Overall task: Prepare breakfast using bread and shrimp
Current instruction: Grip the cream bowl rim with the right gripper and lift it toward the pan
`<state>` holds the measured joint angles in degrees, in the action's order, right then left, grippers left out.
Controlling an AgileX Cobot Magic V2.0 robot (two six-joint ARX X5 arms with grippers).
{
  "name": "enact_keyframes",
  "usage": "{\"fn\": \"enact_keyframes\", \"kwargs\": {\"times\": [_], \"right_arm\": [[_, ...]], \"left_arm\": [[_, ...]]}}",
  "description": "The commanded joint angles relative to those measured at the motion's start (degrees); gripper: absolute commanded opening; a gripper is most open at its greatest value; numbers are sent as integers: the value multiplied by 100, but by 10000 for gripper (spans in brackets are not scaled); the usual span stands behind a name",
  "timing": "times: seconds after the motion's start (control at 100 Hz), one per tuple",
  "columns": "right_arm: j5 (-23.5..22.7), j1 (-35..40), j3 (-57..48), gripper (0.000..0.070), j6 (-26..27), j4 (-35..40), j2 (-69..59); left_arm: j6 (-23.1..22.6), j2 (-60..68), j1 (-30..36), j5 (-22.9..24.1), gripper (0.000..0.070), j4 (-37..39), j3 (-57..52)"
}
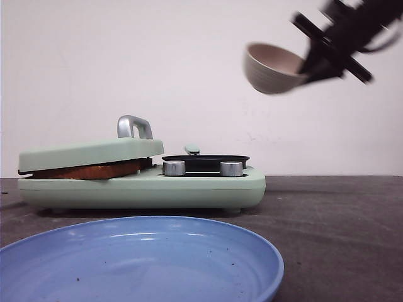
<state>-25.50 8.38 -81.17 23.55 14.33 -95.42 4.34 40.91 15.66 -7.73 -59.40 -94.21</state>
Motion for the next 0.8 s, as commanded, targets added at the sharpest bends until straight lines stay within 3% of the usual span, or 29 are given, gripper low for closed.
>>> {"fn": "enact_keyframes", "kwargs": {"times": [0.0,0.28,0.5,0.79], "right_arm": [[354,289,-337,0,-114,-131,-192],[1895,1263,-1040,0,-997,-651,-789],[3477,1762,-1040,0,-2223,-986,-1272],[4575,2199,-1040,0,-3536,-1325,-1547]], "left_arm": [[-72,31,22,2,4,46,-96],[-68,26,22,0,4,-11,-96],[-46,20,22,0,4,-72,-96],[-63,-15,22,2,4,-149,-96]]}}
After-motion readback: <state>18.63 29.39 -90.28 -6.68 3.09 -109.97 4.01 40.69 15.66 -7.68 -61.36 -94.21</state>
